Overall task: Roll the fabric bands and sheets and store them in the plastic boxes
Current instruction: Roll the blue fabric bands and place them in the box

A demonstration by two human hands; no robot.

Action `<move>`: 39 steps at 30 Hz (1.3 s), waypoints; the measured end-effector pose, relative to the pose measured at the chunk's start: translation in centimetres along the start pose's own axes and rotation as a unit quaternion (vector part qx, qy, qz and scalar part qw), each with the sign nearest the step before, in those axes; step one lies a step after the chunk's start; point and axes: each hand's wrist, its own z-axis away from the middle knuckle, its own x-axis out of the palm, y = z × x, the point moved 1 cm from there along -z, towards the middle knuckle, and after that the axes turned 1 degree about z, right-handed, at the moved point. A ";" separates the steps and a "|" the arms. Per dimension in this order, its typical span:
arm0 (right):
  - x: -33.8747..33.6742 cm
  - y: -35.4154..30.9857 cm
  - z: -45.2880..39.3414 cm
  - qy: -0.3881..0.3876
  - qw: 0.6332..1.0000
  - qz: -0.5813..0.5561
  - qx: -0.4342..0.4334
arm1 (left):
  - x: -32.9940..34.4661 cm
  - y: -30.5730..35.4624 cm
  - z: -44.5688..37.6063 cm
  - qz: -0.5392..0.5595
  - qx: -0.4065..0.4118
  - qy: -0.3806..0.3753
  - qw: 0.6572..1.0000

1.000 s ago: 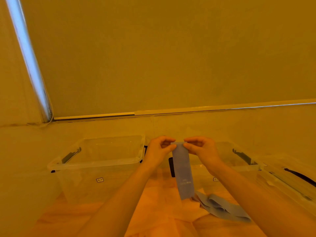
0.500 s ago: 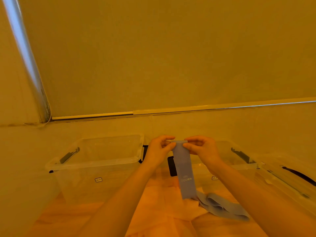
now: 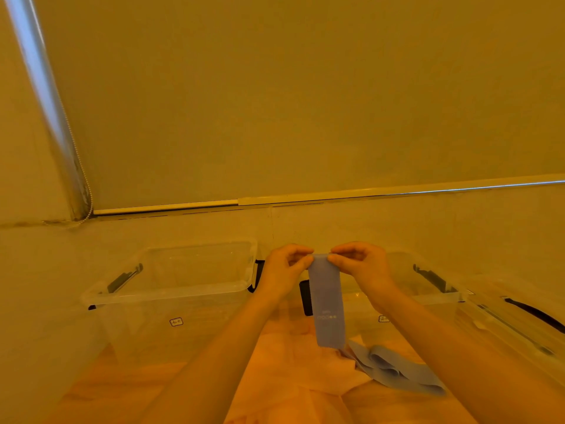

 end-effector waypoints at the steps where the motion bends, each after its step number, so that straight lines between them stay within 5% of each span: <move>1: 0.0 0.0 0.0 0.001 1.000 0.000 0.001 | 0.0 0.0 0.1 -0.003 -0.005 -0.001 1.000; 39: 0.2 -0.2 0.5 -0.004 1.000 -0.028 0.001 | -0.1 0.2 0.2 0.013 -0.002 -0.011 1.000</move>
